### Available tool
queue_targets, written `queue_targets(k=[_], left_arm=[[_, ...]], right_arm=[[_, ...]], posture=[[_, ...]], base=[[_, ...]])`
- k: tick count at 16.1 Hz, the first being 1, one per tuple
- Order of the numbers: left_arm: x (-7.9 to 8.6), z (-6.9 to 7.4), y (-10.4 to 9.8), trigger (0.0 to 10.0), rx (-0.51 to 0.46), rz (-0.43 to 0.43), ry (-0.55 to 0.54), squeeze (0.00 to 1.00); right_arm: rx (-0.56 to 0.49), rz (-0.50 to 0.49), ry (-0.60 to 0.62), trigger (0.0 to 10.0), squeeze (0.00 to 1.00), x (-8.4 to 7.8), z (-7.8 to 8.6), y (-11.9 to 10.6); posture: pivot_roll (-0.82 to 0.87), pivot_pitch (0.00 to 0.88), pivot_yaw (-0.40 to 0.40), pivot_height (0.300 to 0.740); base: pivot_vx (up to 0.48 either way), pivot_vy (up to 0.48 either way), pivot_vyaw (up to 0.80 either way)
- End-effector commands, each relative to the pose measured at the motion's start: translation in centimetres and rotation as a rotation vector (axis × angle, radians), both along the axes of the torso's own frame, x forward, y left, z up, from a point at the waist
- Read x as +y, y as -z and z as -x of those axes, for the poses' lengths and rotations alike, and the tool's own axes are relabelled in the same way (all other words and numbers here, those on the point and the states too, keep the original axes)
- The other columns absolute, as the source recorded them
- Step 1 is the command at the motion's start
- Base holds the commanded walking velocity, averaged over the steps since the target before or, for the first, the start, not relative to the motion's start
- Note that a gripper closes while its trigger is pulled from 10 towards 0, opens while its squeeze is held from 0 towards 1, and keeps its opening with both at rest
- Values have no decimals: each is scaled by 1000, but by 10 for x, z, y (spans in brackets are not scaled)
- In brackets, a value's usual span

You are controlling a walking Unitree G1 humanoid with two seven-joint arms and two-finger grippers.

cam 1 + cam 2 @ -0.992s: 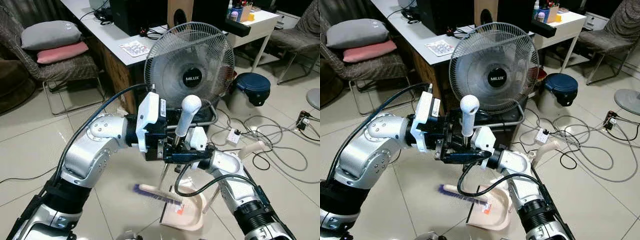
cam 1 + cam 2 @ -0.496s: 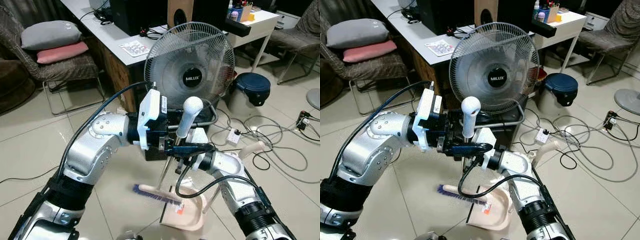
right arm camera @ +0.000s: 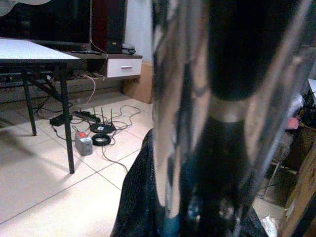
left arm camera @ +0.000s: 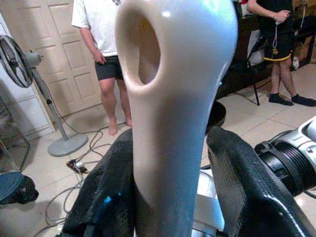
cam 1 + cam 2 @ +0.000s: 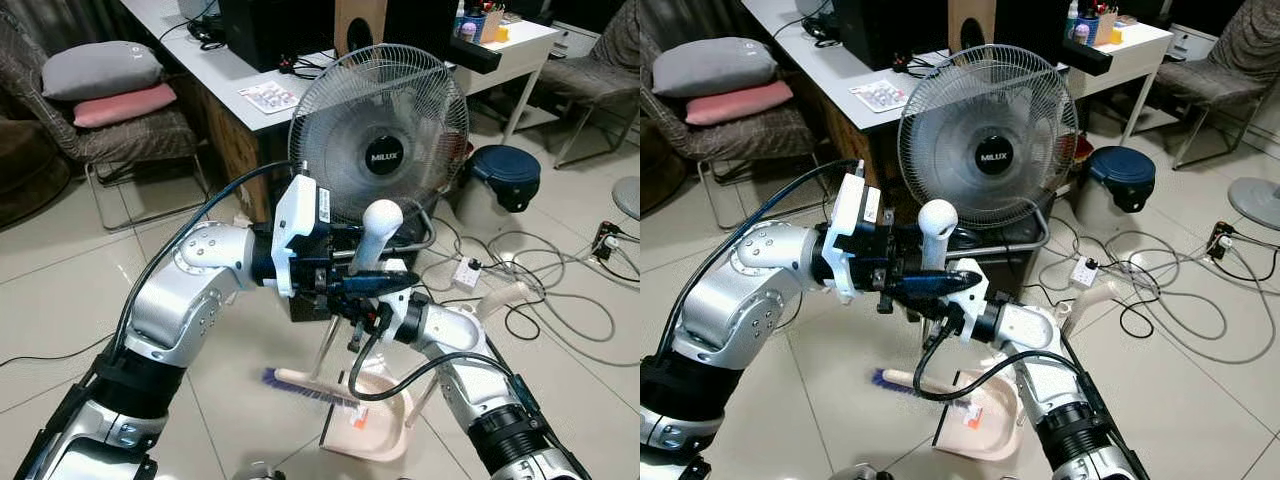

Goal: Sweep floor

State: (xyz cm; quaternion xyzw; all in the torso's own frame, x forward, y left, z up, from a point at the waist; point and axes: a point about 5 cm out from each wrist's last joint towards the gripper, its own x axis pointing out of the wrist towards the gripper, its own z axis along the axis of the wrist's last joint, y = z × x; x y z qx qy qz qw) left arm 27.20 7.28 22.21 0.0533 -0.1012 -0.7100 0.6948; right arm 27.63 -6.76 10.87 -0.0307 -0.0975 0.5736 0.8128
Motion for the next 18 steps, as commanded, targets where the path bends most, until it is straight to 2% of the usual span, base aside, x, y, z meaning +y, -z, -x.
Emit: queue_targets(k=[1,11,12,13,18], left_arm=[[-8,5,-4,0,-21,-6,70,0],[-9,3,-6,0,-24,24,47,0],[-9,3,-6,0,-28,26,42,0],[-9,2,-6,0,-34,26,32,0],[-8,-2,-6,0,-46,38,4,0]], right_arm=[[-10,-3,2,0,0,0,-2,-4],[-40,16,27,118,0,-4,-3,-4],[-45,18,37,10000,224,-4,-4,-4],[-37,14,24,10000,1000,-4,-4,-4],[-39,-4,-14,10000,1000,-6,-3,-7]], posture=[[-31,6,34,740],[-35,0,34,740],[-35,0,34,740],[-35,0,34,740],[-38,0,31,740]], base=[[0,0,0],[0,0,0],[0,0,0],[0,0,0],[0,0,0]])
